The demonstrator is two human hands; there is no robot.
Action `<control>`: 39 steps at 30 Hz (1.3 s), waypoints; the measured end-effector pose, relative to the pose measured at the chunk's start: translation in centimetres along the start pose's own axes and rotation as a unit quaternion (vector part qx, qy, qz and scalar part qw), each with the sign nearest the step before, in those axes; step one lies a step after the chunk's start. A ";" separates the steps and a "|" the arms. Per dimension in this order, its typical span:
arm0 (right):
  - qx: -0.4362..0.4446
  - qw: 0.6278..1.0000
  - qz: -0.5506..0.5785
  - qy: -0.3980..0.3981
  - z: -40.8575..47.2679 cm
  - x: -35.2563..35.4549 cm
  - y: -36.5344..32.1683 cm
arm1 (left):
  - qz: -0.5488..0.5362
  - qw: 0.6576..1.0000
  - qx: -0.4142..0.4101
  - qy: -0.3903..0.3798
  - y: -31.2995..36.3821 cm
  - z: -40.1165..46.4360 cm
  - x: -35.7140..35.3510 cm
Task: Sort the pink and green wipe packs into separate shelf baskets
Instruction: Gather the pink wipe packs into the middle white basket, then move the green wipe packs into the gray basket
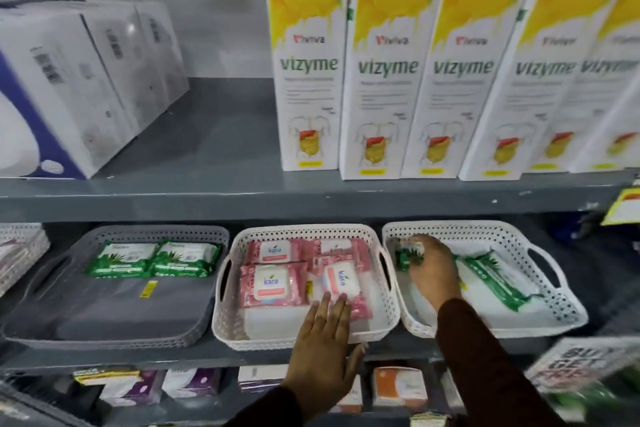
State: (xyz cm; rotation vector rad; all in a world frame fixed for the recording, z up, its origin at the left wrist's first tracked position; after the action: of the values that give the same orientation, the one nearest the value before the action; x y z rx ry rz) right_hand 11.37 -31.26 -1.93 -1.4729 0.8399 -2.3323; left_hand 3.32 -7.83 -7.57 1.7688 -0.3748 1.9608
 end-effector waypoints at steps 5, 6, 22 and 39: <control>-0.093 0.970 -0.079 -0.210 2.9 -1.9 8.0 | -0.010 1.000 -0.007 0.004 3.5 1.7 -0.2; -0.090 0.964 -0.094 -0.231 2.7 -2.2 8.4 | -0.011 1.000 -0.004 0.004 3.9 1.8 -0.2; -0.198 0.975 0.095 0.035 -3.1 2.3 0.8 | -0.049 0.998 0.008 0.034 -4.7 -6.1 1.1; 0.132 0.964 0.015 -0.230 -13.0 -23.0 -33.9 | 0.007 0.983 0.181 0.033 -29.4 -16.3 4.8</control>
State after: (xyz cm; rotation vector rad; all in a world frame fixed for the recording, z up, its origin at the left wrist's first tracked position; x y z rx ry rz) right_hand 13.22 11.63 -2.98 -1.7562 0.4071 -1.8688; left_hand 4.09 26.15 -8.14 1.9110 -0.0055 2.1988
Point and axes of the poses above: each hand's wrist, its own z-axis towards the middle knuckle, its own x-axis out of the back of the hand, y = z × x, the point moved 3 cm from there along z, towards the middle knuckle, and after that the axes turned 3 degrees about x, right-handed, at the moved point
